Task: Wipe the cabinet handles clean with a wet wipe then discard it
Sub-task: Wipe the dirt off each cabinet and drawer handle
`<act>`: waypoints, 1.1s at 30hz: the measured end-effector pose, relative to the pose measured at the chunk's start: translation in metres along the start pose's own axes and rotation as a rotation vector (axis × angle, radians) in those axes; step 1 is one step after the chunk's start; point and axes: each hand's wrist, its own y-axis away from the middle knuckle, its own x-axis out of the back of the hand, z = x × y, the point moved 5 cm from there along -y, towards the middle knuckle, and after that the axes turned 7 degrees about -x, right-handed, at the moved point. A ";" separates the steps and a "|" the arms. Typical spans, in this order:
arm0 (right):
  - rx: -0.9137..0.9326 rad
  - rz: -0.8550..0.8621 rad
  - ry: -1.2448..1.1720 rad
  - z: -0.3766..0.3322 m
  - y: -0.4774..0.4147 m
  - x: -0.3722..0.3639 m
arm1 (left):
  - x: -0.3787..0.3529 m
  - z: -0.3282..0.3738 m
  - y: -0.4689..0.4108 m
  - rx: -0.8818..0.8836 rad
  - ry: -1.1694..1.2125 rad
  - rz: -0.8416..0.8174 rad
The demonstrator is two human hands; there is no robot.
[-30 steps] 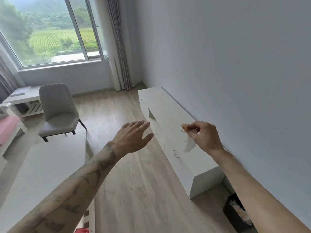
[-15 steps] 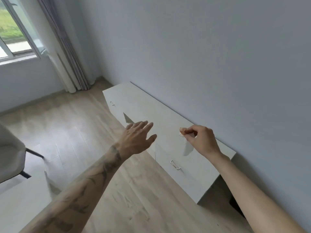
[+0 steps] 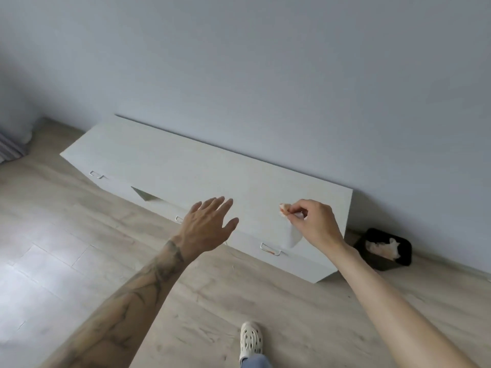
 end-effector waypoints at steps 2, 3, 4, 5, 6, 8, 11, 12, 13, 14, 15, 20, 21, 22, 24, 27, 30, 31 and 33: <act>-0.045 0.020 0.013 0.022 -0.012 -0.022 | -0.029 -0.016 -0.026 -0.039 -0.004 -0.029; -0.083 0.038 0.012 0.034 -0.017 -0.033 | -0.045 -0.023 -0.039 -0.058 -0.011 -0.046; -0.128 0.058 0.005 0.048 -0.020 -0.043 | -0.063 -0.030 -0.052 -0.078 -0.018 -0.064; -0.174 0.075 -0.007 0.064 -0.022 -0.053 | -0.082 -0.036 -0.064 -0.097 -0.017 -0.085; -0.217 0.089 -0.021 0.079 -0.023 -0.065 | -0.101 -0.042 -0.076 -0.117 -0.013 -0.107; -0.284 0.111 -0.032 0.111 -0.024 -0.089 | -0.144 -0.054 -0.099 -0.157 -0.019 -0.138; -0.346 0.152 -0.029 0.166 -0.027 -0.130 | -0.216 -0.071 -0.132 -0.223 -0.033 -0.156; -0.360 0.171 -0.028 0.185 -0.027 -0.146 | -0.240 -0.077 -0.142 -0.245 -0.040 -0.142; -0.375 0.194 -0.028 0.204 -0.027 -0.162 | -0.264 -0.083 -0.152 -0.269 -0.037 -0.127; -0.389 0.224 -0.033 0.224 -0.027 -0.179 | -0.288 -0.088 -0.161 -0.296 -0.033 -0.107; -0.401 0.257 -0.042 0.243 -0.028 -0.195 | -0.311 -0.094 -0.171 -0.324 -0.038 -0.077; -0.438 0.390 -0.084 0.332 -0.038 -0.276 | -0.409 -0.115 -0.224 -0.457 -0.084 0.138; -0.434 0.410 -0.084 0.348 -0.041 -0.290 | -0.426 -0.117 -0.233 -0.478 -0.094 0.187; -0.419 0.429 -0.089 0.361 -0.043 -0.303 | -0.442 -0.120 -0.242 -0.495 -0.098 0.234; -0.378 0.480 -0.105 0.384 -0.049 -0.324 | -0.469 -0.123 -0.257 -0.519 -0.071 0.326; -0.311 0.586 -0.148 0.407 -0.060 -0.344 | -0.498 -0.126 -0.272 -0.543 -0.071 0.512; -0.216 0.681 -0.147 0.420 -0.070 -0.356 | -0.511 -0.127 -0.282 -0.542 -0.074 0.726; -0.181 0.692 -0.150 0.423 -0.072 -0.360 | -0.515 -0.127 -0.283 -0.536 -0.076 0.787; -0.115 0.689 -0.166 0.426 -0.069 -0.368 | -0.523 -0.128 -0.283 -0.520 -0.078 0.883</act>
